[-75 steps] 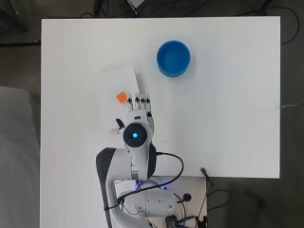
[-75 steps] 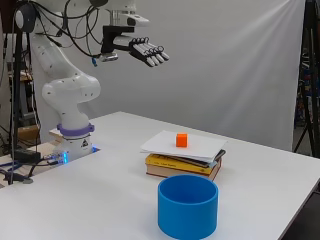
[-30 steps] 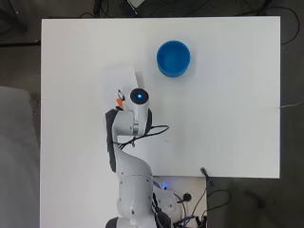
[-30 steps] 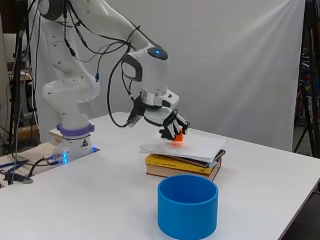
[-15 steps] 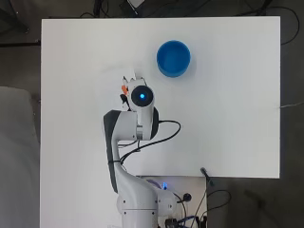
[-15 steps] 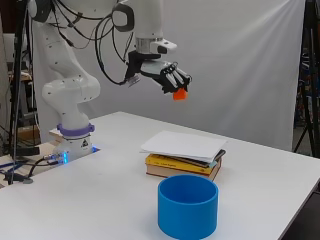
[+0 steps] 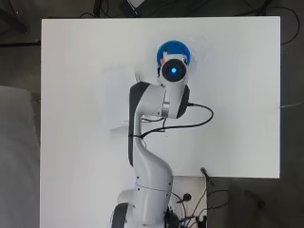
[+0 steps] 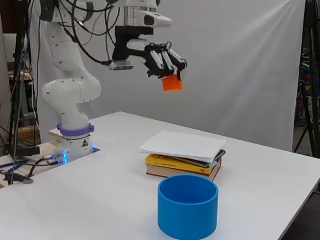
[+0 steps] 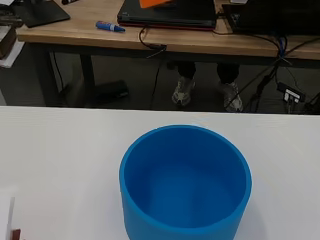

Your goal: Teleoperate dual arm-hand system to pick and place objects

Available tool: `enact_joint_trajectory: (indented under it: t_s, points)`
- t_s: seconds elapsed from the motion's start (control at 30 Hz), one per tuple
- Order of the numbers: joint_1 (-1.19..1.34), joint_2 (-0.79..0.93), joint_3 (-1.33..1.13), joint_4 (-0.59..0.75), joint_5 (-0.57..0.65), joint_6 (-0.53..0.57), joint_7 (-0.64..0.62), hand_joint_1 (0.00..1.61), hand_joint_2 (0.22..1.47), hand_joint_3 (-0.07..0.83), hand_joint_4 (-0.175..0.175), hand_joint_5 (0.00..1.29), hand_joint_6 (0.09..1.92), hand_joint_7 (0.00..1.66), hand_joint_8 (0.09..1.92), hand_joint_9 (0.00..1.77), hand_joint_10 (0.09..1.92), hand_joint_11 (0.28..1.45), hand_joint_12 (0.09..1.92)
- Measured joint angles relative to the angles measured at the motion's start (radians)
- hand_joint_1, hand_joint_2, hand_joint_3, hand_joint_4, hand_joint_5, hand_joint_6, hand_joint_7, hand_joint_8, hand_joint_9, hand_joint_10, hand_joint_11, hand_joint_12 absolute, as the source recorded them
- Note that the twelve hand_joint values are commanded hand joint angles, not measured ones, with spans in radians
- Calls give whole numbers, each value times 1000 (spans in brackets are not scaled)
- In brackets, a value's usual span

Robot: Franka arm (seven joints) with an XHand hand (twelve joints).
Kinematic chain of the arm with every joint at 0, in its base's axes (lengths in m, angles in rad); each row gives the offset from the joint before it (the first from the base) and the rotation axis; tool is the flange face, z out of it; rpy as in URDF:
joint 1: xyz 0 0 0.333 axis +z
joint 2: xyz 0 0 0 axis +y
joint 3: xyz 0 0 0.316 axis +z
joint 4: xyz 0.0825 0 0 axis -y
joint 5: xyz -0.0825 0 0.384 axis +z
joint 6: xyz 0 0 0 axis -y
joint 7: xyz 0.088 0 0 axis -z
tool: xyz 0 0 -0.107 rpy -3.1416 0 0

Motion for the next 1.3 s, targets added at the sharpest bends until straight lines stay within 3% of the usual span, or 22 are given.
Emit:
enact_joint_trajectory:
  t_s: [0.27,0.47,0.5,0.53,0.57,0.63,0.67,0.73,0.77,0.83,0.93,1.03,1.1,1.13,1.17,1.2,1.23,1.3]
  points:
    - [-42,388,-16,270,100,3,-94,870,1264,0,175,682,1444,1056,1820,1336,1920,968,1843]
    - [-70,557,-18,441,155,-40,-147,869,1269,1,175,673,1444,978,1838,1260,1907,909,1801]
    - [-72,559,-18,441,159,-36,-154,969,1282,3,49,649,1470,860,1740,1190,1890,865,1783]
    - [-74,559,-19,429,162,-31,-161,1048,1295,3,-52,625,1497,766,1668,1125,1883,826,1765]
    - [-76,557,-20,407,165,-26,-168,1095,1305,3,-113,609,1515,708,1627,1080,1880,798,1753]
    - [-81,550,-21,332,168,-11,-181,936,1298,1,67,620,1507,716,1744,1061,1906,798,1773]
    - [-83,545,-22,292,169,-3,-186,889,1296,1,120,625,1503,707,1784,1054,1913,800,1787]
    - [-88,530,-24,205,171,16,-205,1042,1316,3,-65,592,1541,651,1684,1022,1919,786,1799]
    - [-90,521,-25,162,172,25,-216,1089,1319,2,-119,588,1545,642,1648,1024,1920,792,1810]
    - [-93,503,-27,92,176,40,-234,1130,1320,0,-163,589,1544,639,1612,1033,1920,809,1831]
    - [-97,486,-30,23,183,68,-255,1151,1318,0,-175,553,1423,711,1681,980,1920,758,1811]
    - [-100,494,-28,37,191,60,-255,1143,1319,1,-175,581,1522,651,1613,931,1920,702,1754]
    - [-99,491,-20,81,193,45,-239,1145,1319,1,-175,578,1495,666,1635,953,1920,711,1749]
    - [-100,486,-16,113,194,34,-233,1041,1308,0,-49,603,1496,695,1707,997,1920,737,1762]
    - [-100,483,-13,145,196,25,-229,959,1297,-1,52,625,1491,749,1803,1066,1920,780,1784]
    - [-100,484,-9,177,196,19,-223,914,1289,-2,113,643,1480,816,1868,1140,1920,830,1807]
    - [-101,488,-6,210,195,13,-217,892,1282,-2,145,657,1469,875,1905,1202,1920,874,1823]
    - [-103,507,-1,270,191,3,-209,880,1275,-2,169,670,1454,937,1920,1262,1920,919,1836]
